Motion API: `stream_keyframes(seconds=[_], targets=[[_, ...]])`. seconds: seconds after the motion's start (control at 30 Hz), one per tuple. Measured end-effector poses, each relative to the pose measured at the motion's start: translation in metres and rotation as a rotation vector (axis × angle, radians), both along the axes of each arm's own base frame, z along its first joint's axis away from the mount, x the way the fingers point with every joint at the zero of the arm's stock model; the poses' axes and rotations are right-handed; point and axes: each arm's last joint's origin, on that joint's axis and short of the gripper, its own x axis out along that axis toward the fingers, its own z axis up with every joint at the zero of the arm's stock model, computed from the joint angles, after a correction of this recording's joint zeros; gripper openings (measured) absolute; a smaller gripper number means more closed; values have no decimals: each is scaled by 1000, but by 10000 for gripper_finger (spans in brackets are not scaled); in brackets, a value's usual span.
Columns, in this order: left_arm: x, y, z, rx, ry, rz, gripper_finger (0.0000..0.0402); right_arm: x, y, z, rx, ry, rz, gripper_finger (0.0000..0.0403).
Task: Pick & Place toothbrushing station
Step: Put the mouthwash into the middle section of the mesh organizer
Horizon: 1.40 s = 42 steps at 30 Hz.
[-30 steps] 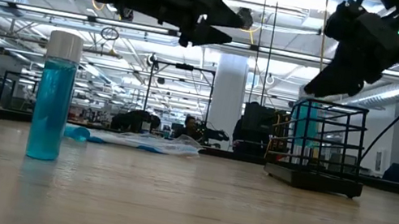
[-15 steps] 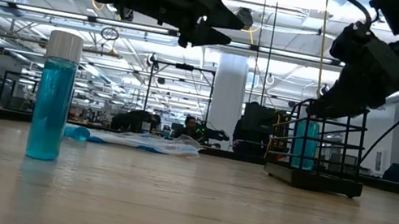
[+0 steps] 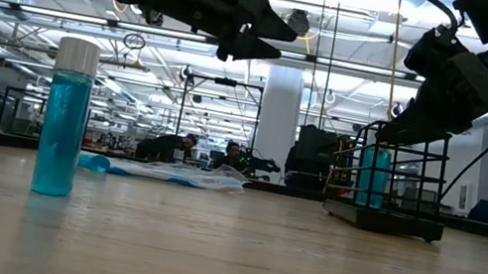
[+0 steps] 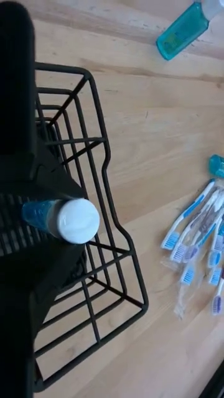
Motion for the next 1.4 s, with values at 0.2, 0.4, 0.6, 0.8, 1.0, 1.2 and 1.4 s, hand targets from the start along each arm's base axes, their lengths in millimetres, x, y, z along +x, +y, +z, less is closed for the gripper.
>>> stream_keyframes(seconds=[0.2,0.4,0.6,0.8,1.0,1.2,1.4], targets=[[0,0,0,4,3,0,340,0,0,0,-5,3,0,161],[-1,1,-5,-17,55,4,340,1,0,1,-18,-18,13,181],[0,-1,-6,-18,63,0,340,-2,0,9,-29,-75,25,176],[0,-2,-8,-24,83,-5,340,-3,0,9,-51,-59,40,176],[-6,-8,-9,8,175,-27,340,-1,2,27,-116,-212,89,180],[-22,-42,12,48,441,-91,340,-5,5,48,-226,-361,149,173],[-41,-93,23,10,636,-246,340,-4,5,62,-379,-473,185,172]])
